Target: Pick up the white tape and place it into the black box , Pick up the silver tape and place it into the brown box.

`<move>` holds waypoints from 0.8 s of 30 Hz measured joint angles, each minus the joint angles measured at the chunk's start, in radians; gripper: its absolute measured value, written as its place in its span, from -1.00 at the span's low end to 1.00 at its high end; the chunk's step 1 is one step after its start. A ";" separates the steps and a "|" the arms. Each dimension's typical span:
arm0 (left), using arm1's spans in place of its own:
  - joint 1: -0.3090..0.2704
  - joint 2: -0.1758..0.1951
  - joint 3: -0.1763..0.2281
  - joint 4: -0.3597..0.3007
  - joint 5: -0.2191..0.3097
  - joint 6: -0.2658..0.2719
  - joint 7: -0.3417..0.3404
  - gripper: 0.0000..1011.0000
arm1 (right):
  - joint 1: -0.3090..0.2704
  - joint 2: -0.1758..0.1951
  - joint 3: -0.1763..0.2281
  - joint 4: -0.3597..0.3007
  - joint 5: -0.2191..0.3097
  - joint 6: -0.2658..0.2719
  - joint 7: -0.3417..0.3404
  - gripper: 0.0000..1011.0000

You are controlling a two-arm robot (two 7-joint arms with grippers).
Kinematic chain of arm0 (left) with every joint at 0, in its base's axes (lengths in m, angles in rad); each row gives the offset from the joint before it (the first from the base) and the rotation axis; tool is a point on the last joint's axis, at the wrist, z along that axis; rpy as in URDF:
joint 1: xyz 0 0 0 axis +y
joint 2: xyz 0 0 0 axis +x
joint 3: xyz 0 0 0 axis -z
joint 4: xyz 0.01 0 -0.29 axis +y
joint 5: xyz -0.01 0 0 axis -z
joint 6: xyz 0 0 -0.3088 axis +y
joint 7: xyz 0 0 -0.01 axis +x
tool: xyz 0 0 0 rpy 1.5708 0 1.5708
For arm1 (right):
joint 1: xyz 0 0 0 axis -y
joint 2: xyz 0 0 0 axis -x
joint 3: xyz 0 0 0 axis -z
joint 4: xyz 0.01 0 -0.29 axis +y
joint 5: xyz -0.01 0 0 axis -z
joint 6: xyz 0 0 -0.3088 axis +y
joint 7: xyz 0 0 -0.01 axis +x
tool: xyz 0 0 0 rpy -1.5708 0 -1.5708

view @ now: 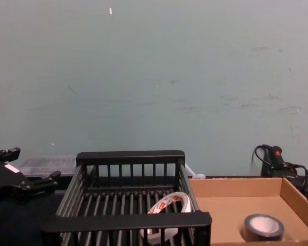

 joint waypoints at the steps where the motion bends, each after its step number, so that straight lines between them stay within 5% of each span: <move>1: 0.000 0.000 0.000 0.000 0.000 0.000 0.000 0.98 | 0.001 0.000 -0.001 0.000 0.000 0.000 0.000 0.98; 24: 0.000 0.000 0.000 0.000 0.000 0.000 0.000 0.98 | 0.005 0.005 -0.008 0.001 0.000 -0.004 0.006 0.98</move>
